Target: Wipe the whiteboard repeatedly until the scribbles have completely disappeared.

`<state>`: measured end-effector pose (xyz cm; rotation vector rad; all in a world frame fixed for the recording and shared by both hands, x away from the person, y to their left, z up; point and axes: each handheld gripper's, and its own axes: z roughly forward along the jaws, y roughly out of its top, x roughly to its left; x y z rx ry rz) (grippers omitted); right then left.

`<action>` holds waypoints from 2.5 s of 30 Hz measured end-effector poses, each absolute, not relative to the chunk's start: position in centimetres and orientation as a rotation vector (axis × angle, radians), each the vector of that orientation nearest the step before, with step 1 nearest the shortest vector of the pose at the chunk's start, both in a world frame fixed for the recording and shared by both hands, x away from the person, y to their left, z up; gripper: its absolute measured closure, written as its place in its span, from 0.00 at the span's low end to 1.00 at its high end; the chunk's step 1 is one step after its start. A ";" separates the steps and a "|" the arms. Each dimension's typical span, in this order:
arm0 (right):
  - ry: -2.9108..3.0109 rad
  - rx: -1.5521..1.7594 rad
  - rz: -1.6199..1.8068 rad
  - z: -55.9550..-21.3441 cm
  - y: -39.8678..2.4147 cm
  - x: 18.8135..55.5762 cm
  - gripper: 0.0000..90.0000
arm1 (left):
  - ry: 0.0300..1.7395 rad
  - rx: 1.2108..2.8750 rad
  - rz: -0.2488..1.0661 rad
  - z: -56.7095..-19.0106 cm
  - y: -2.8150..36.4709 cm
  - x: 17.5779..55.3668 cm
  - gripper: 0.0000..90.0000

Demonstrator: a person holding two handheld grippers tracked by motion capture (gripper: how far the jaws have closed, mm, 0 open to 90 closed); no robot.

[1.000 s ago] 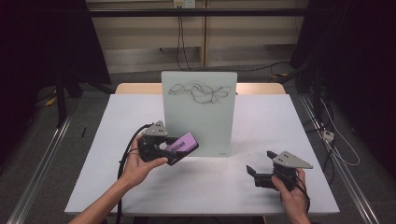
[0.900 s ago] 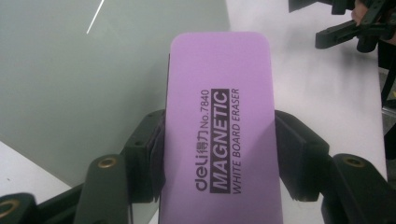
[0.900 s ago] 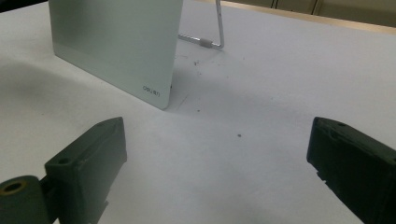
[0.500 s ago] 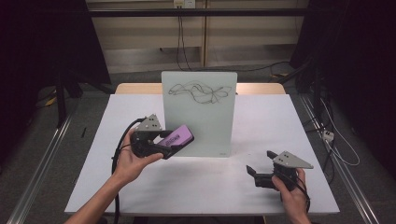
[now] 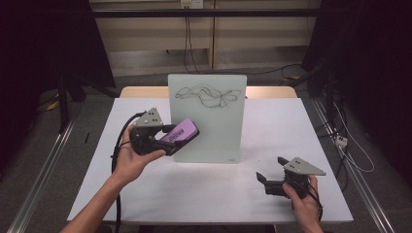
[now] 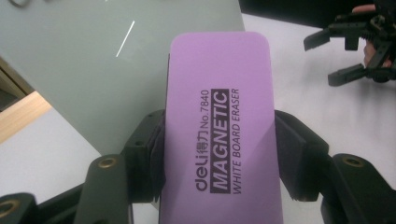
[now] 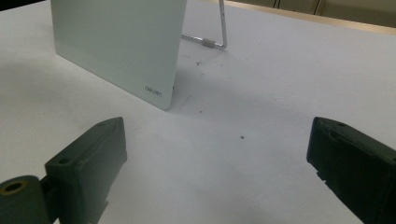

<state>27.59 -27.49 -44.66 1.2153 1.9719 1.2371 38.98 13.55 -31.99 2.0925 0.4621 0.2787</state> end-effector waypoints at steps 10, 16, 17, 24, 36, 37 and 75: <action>1.976 1.219 1.241 -44.7 -27.4 27.6 0.06 | 0.456 2.054 0.362 -29.1 14.1 39.0 0.45; 1.979 1.219 1.235 -44.7 -27.4 27.7 0.06 | 0.456 2.031 0.401 -28.3 14.0 40.1 0.45; 1.980 1.217 1.235 -44.7 -27.4 27.7 0.06 | 0.459 2.027 0.404 -28.2 13.9 40.4 0.45; 1.979 1.222 1.235 -44.7 -27.5 27.7 0.06 | 0.465 2.004 0.436 -27.3 13.4 41.6 0.45; 1.980 1.222 1.235 -44.7 -27.4 27.7 0.06 | 0.439 1.974 0.535 -25.4 12.9 43.0 0.45; 1.980 1.222 1.236 -44.7 -27.4 27.7 0.06 | 0.439 1.973 0.536 -25.4 12.8 43.1 0.45; 1.989 1.224 1.233 -44.8 -27.4 27.7 0.05 | 0.388 2.049 0.572 -26.6 11.5 44.9 0.46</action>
